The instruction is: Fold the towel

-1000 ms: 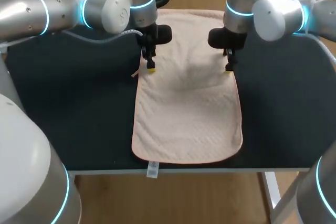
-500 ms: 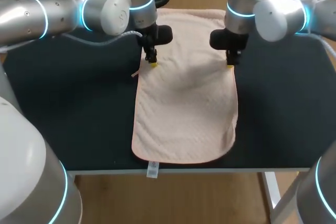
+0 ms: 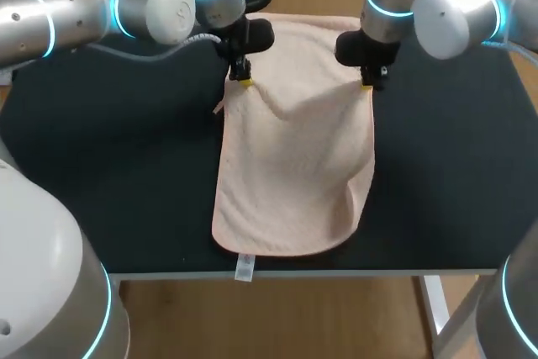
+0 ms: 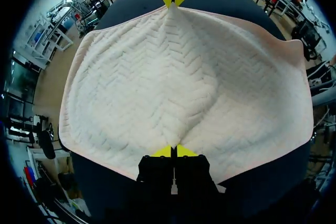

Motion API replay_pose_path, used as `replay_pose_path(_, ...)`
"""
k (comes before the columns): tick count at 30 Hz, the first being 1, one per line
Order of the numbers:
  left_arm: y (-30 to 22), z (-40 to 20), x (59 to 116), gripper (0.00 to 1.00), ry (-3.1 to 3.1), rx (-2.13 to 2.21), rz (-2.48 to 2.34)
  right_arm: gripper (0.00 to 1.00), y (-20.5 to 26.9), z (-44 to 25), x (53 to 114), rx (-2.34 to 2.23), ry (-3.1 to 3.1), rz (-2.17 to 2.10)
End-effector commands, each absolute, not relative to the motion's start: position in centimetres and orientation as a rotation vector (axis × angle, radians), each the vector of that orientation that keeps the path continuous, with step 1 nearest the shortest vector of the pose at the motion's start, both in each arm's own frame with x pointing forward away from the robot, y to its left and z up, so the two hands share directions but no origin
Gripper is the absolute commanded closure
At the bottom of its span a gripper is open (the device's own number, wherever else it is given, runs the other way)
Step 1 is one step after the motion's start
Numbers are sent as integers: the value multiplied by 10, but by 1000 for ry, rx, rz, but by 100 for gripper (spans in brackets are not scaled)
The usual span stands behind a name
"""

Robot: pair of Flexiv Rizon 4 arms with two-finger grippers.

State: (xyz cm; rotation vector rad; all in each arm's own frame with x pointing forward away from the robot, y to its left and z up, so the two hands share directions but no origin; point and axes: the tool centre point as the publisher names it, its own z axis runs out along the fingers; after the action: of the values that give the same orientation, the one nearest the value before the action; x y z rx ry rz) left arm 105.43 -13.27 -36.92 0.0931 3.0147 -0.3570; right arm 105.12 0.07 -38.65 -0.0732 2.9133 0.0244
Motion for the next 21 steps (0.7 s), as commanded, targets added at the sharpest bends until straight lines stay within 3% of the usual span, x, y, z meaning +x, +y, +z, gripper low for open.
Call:
replay_pose_path(1, -120, -312, 1046, 100, 2973, 118, -335, 100, -2, -345, 1046, -82, 2840, -21)
replay_pose_path(21, -102, -66, 1118, 100, 2457, 152, -190, 100, -3, -74, 1109, -205, 2281, 58)
